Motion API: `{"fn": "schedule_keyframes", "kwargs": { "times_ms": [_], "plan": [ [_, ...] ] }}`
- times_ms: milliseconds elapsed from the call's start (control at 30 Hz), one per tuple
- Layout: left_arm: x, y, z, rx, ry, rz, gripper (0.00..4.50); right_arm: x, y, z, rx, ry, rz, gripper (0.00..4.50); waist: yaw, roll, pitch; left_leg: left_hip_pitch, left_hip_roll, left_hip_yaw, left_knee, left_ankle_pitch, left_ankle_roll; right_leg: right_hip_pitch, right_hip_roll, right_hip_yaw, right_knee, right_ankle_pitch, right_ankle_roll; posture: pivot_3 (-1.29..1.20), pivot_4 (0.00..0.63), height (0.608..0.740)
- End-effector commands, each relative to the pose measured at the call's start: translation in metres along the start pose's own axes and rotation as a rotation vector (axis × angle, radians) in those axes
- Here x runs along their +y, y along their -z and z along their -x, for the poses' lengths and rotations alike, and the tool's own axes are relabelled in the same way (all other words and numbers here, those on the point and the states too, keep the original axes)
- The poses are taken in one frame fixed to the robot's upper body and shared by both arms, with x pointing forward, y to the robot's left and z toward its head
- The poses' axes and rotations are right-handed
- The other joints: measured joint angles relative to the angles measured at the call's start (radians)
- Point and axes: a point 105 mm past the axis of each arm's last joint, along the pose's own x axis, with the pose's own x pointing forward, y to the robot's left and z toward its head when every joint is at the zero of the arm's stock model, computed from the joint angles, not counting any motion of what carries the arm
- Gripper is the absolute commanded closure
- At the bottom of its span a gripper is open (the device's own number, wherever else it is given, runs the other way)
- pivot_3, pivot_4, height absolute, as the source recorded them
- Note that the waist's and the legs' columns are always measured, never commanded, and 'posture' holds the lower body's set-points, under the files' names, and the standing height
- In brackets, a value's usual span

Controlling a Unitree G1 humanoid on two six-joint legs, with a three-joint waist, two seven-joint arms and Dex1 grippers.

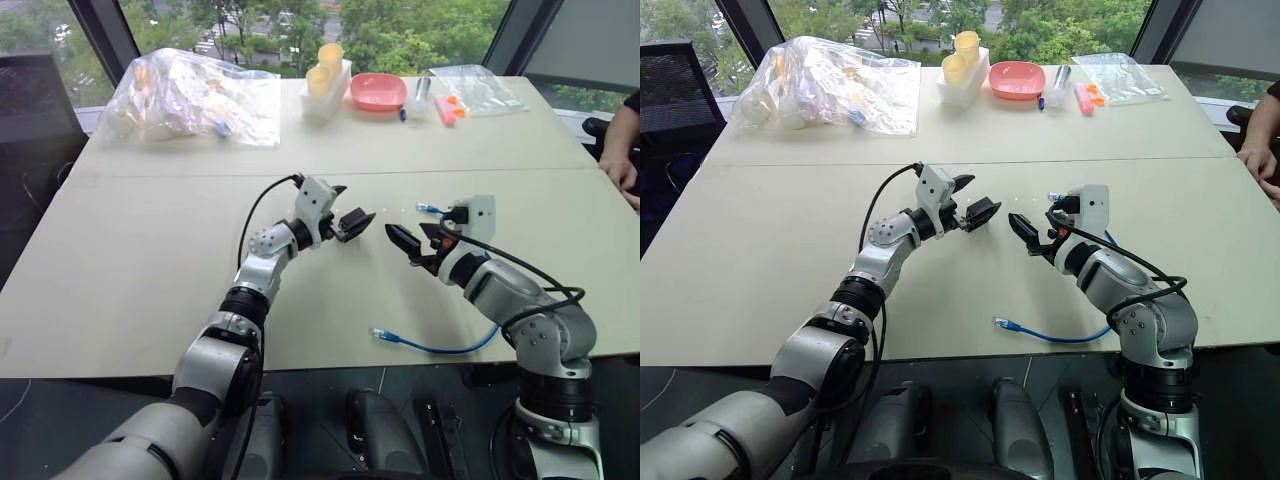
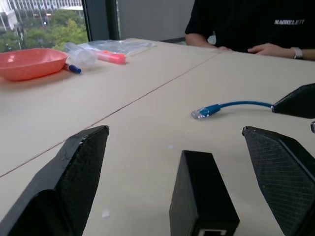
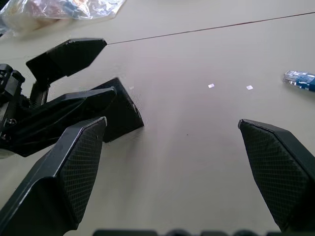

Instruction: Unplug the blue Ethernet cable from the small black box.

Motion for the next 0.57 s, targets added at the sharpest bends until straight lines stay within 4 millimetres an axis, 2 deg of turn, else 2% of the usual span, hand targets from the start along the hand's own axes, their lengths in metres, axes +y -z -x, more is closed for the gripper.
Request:
{"fn": "schedule_keyframes", "kwargs": {
  "times_ms": [33,67,133,233,300,467,567],
  "plan": [
    [0.024,-0.058,0.02,-0.113,-0.03,0.029,0.04,0.003,-0.016,0.017,-0.084,-0.039,0.078,0.0,-0.001,0.0,0.0,0.0,0.0,0.0,0.0,0.0,0.0,0.0,0.0,0.0,0.0,0.0,0.0,0.0,0.15,0.74],
    [0.027,-0.065,0.027,-0.113,-0.035,0.052,0.04,0.002,-0.016,0.02,-0.088,-0.041,0.092,0.0,-0.002,0.0,0.0,0.0,0.0,0.0,0.0,0.0,0.0,0.0,0.0,0.0,0.0,0.0,0.0,0.0,0.15,0.74],
    [0.031,-0.062,0.054,-0.037,-0.036,0.058,0.04,-0.004,-0.015,0.031,-0.105,-0.02,0.136,0.0,-0.005,0.002,-0.001,0.001,0.001,0.0,0.0,0.0,0.0,0.0,0.0,0.0,0.0,0.0,0.0,0.0,0.15,0.74],
    [0.027,-0.045,0.093,0.086,-0.047,0.047,0.04,-0.022,-0.015,0.046,-0.15,0.078,0.132,0.0,-0.008,0.004,-0.002,0.003,0.002,0.001,-0.002,0.0,0.0,0.001,0.001,0.0,0.0,0.0,0.0,0.0,0.15,0.74],
    [0.031,-0.036,0.117,0.124,-0.122,0.077,0.04,-0.027,-0.013,0.055,-0.174,0.114,0.158,0.0,-0.003,0.004,-0.002,0.004,0.002,0.001,-0.003,0.0,0.0,0.002,0.001,0.0,0.0,-0.002,-0.003,0.0,0.15,0.74],
    [0.03,-0.03,0.142,0.132,-0.247,0.145,0.04,-0.024,-0.011,0.062,-0.2,0.119,0.206,0.0,0.003,0.003,-0.002,0.003,0.004,0.0,0.001,0.001,-0.002,0.003,0.001,0.0,0.0,-0.001,-0.006,0.0,0.15,0.74],
    [0.014,-0.016,0.152,0.149,-0.316,0.184,0.04,-0.018,-0.006,0.061,-0.21,0.098,0.221,0.0,-0.001,0.004,-0.003,0.006,0.005,0.001,0.001,0.001,-0.002,0.004,-0.001,0.0,-0.002,-0.001,-0.006,0.0,0.15,0.74]
  ]
}}
